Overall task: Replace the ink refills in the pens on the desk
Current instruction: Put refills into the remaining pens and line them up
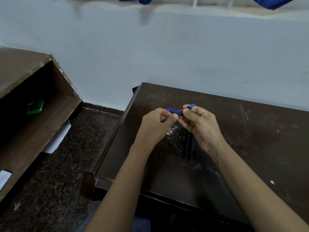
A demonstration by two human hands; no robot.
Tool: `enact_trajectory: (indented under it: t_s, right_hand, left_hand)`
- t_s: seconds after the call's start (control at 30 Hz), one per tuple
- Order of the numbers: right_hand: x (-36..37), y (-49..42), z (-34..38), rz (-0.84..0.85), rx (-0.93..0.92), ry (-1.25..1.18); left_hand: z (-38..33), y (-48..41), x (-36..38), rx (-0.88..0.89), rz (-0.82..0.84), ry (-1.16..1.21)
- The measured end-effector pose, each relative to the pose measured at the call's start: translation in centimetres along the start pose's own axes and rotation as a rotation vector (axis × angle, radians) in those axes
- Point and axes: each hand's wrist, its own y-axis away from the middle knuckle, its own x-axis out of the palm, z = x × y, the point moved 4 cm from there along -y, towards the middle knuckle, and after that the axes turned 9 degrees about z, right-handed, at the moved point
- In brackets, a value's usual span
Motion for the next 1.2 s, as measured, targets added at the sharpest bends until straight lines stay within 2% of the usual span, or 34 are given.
enact_trajectory:
  t_s: [0.13,0.3,0.47,0.6,0.77,0.9,0.97,1.1,1.2]
  right_hand:
    - [-0.02,-0.01,-0.12,0.005,0.001,0.021]
    - [0.06,-0.05,-0.19,0.014,-0.003,0.020]
    - [0.07,-0.11,-0.39,0.009,0.004,0.034]
    - [0.14,-0.08,-0.34,0.013,-0.001,0.018]
    - [0.13,-0.23,-0.52,0.010,0.002,0.021]
    - [0.05,-0.16,-0.47,0.013,0.001,0.020]
    - [0.13,-0.10,-0.40,0.016,-0.004,0.017]
    - [0.10,-0.13,-0.43,0.021,-0.006,0.030]
    - [-0.01,-0.14,-0.54,0.022,0.002,0.053]
  left_hand:
    - [0.06,-0.07,0.32,-0.025,0.057,0.020]
    - [0.16,-0.08,-0.20,0.036,-0.021,-0.001]
    - [0.17,-0.04,0.32,-0.036,0.072,-0.008]
    - [0.15,-0.02,-0.08,0.023,-0.026,-0.025]
    - [0.36,-0.23,0.49,-0.089,0.069,0.044]
    - [0.17,-0.01,0.04,-0.006,0.018,-0.049]
    - [0.09,0.03,0.00,0.003,0.003,-0.014]
    - [0.15,-0.17,0.60,-0.100,0.085,0.075]
    - [-0.09,-0.08,0.60,-0.095,0.116,0.059]
